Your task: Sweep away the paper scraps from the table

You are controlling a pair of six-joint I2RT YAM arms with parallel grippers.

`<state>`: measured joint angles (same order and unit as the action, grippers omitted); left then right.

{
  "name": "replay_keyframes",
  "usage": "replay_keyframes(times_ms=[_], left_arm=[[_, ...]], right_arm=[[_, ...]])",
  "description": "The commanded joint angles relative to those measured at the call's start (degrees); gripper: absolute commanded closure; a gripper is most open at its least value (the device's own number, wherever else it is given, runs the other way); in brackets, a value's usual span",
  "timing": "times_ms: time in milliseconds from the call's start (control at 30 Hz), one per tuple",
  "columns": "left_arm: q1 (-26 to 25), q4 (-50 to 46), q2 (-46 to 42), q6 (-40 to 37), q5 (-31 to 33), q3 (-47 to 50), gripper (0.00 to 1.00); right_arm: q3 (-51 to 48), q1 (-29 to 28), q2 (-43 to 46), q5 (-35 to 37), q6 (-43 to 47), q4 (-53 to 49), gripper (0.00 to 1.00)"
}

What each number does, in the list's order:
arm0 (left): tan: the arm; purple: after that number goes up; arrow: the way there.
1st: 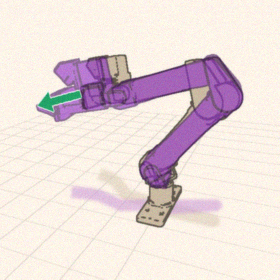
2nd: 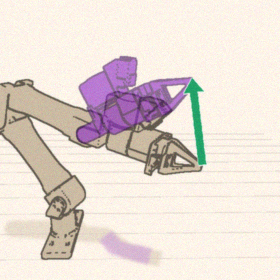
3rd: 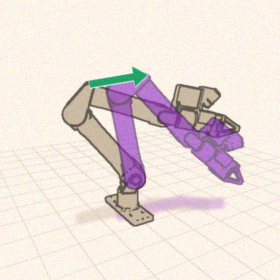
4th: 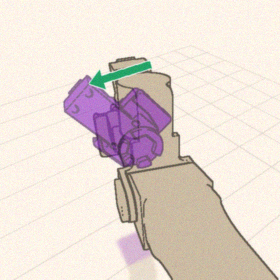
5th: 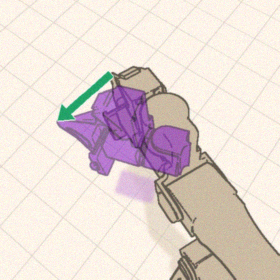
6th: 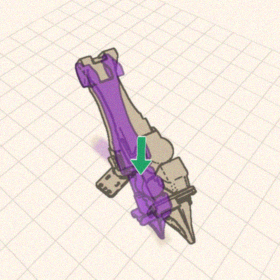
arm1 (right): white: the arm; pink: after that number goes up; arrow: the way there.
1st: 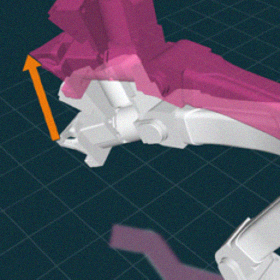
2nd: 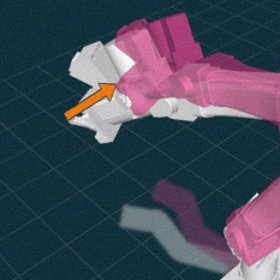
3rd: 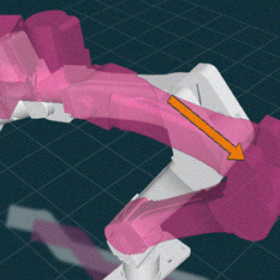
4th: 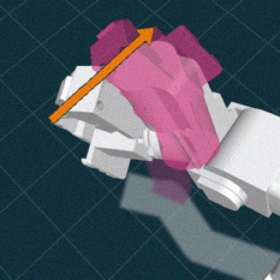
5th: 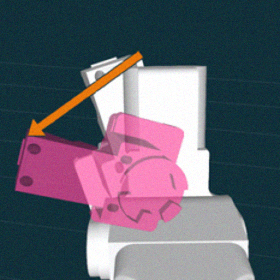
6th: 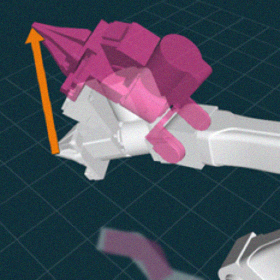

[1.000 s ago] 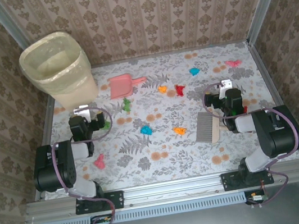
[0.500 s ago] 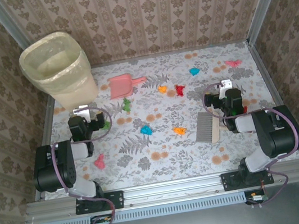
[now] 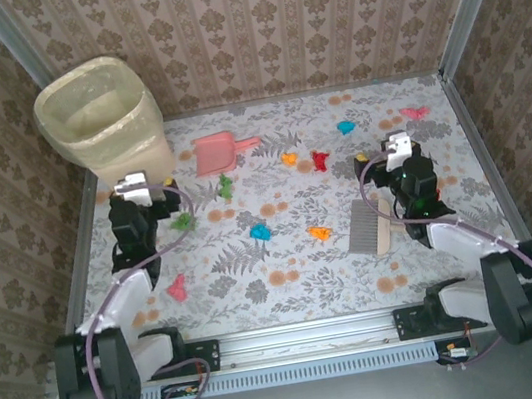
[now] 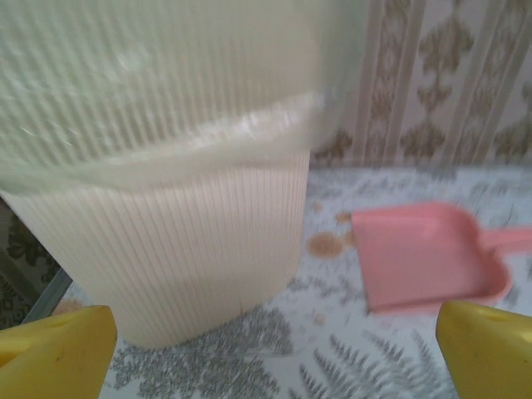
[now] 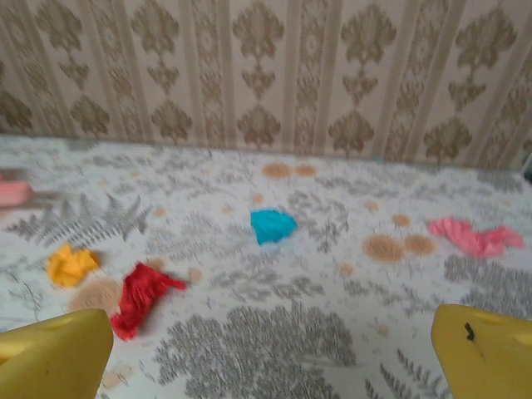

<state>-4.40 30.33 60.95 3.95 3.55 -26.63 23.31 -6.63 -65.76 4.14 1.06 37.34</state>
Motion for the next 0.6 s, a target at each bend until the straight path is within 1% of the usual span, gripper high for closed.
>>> replay_keyframes(times_ms=[0,67,100,133,200,233,300,367,467,567], left_arm=[[-0.02,-10.85,-6.83,16.97,3.91,-2.97,0.00],[-0.05,-10.35,-10.02,22.56,1.43,-1.44,0.00],[0.05,-9.55,-11.52,26.58,1.20,-0.21,0.00],[0.09,-8.21,-12.52,28.91,0.76,1.23,0.00],[0.45,-5.33,-14.26,31.31,-0.74,3.65,0.00],[0.49,-5.40,-14.70,32.51,-0.33,4.09,0.00],[0.53,-5.77,-15.00,35.46,0.46,4.60,0.00],[0.54,-4.81,-14.53,36.10,-1.35,4.66,0.00],[0.04,-8.11,-13.20,38.66,-1.79,2.91,0.00],[-2.79,-12.17,-11.53,40.96,-0.50,0.74,0.00]], right_arm=[[0.86,-0.40,4.32,-0.22,-3.12,-3.02,0.00],[0.94,-0.34,6.49,0.61,-7.14,-3.74,0.00],[0.95,-0.29,7.39,1.08,-9.70,-3.85,0.00],[0.99,-0.18,7.99,1.58,-12.14,-3.99,0.00],[1.54,-0.05,8.93,1.66,-16.85,-4.96,0.00],[2.13,-0.05,9.07,2.55,-19.99,-6.10,0.00],[3.67,-0.05,9.06,4.92,-26.53,-9.40,0.00],[4.88,0.07,9.39,8.15,-33.41,-14.40,0.00],[5.33,0.39,9.12,7.38,-34.01,-14.85,0.00],[7.91,0.39,7.01,4.88,-33.64,-17.71,0.00]])
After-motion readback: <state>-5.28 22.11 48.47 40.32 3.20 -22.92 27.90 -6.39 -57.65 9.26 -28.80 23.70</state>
